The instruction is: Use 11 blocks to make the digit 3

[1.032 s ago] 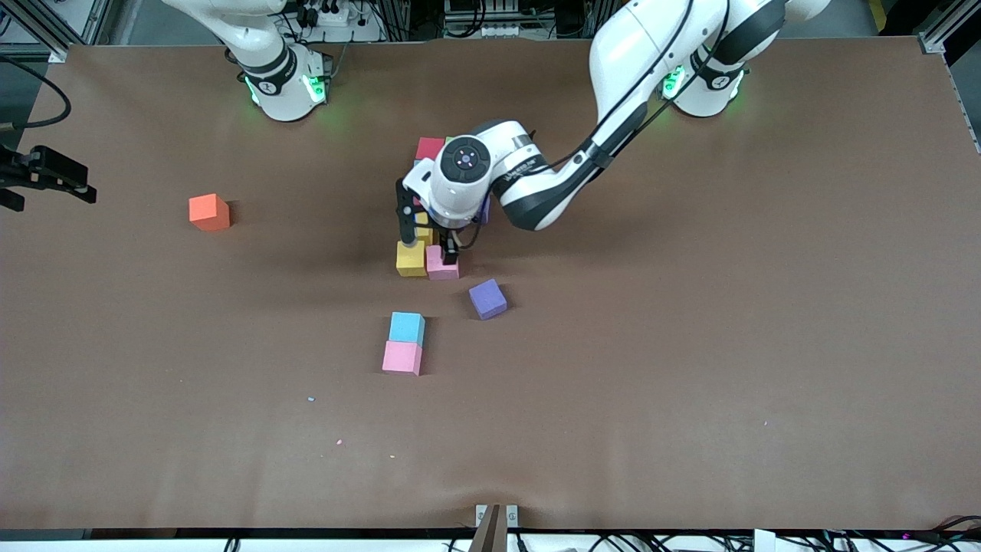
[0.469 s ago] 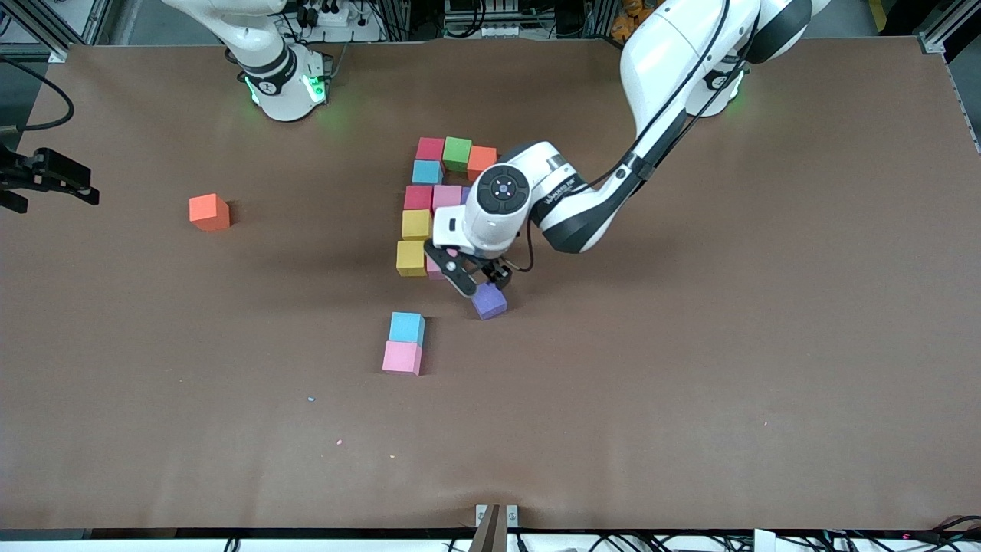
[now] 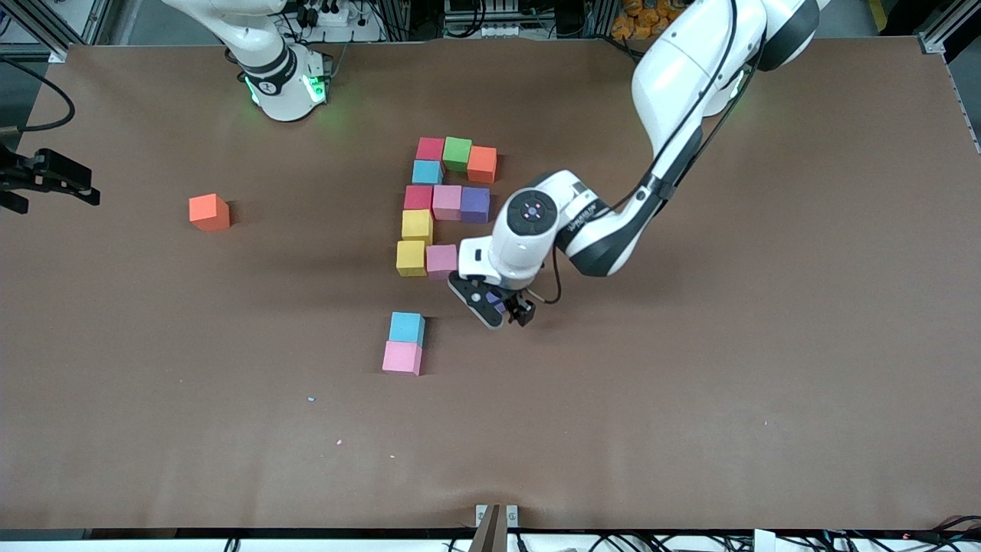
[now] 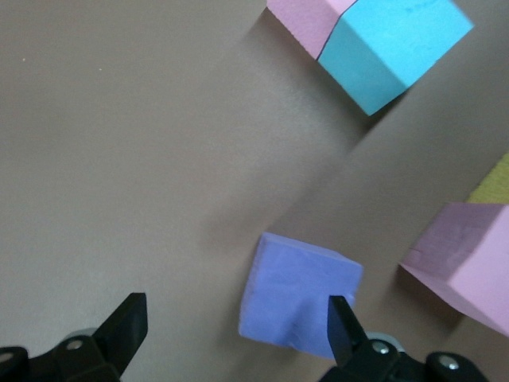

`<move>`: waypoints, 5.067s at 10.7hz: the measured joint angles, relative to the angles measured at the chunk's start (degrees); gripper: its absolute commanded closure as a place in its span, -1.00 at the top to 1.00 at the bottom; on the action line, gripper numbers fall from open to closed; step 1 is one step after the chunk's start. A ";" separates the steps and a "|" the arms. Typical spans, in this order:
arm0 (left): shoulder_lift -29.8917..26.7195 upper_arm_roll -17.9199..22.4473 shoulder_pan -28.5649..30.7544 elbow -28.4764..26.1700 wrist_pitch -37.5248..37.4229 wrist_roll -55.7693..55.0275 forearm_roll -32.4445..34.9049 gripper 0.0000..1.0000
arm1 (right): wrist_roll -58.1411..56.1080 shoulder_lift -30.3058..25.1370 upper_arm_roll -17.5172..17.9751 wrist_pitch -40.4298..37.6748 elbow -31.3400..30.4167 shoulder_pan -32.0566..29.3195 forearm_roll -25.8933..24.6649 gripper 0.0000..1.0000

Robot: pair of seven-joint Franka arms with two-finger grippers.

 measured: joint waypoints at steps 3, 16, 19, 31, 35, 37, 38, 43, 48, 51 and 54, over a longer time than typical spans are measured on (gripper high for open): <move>1.28 -0.21 -0.78 -0.04 0.78 -0.18 0.00 1.00 | 0.00 0.02 0.00 0.00 0.00 0.00 0.00 1.00; 3.82 -0.12 -2.10 -0.14 1.23 1.85 0.02 -1.00 | 0.00 0.05 0.01 0.00 0.00 0.01 0.00 1.00; 3.70 -0.21 -1.56 0.19 1.55 11.37 0.11 -1.00 | 0.00 0.06 0.01 0.00 0.00 0.01 0.00 1.00; 2.41 -10.09 2.00 -5.87 -3.47 27.06 1.33 -1.00 | 0.00 0.48 0.02 0.00 0.00 0.02 0.00 1.00; 2.47 -10.15 1.51 -6.19 -1.77 27.87 4.34 -1.00 | 0.00 0.49 0.03 0.00 0.00 0.02 0.00 1.00; 2.57 -10.11 1.26 -6.58 0.57 28.72 4.69 -1.00 | 0.00 0.49 0.03 0.00 0.00 0.03 0.00 1.00; 2.64 -10.04 0.97 -6.71 1.59 28.85 4.89 -1.00 | 0.00 0.50 0.03 0.00 0.00 0.03 0.00 1.00; 2.75 -9.98 0.57 -7.02 3.87 28.86 7.37 0.99 | 0.00 0.50 0.13 0.00 0.00 0.11 0.00 1.00; 2.02 -10.66 1.16 -6.42 2.01 28.78 6.79 1.00 | 0.00 0.49 0.14 0.00 0.00 0.15 0.00 1.00; -5.55 -13.05 2.08 -4.22 -14.61 27.86 -0.24 1.00 | 0.00 0.53 0.14 0.00 0.01 0.18 0.00 1.00; -17.06 -12.65 3.36 -4.26 -29.88 20.82 -4.19 1.00 | 0.00 0.57 0.16 0.00 0.00 0.36 0.00 1.00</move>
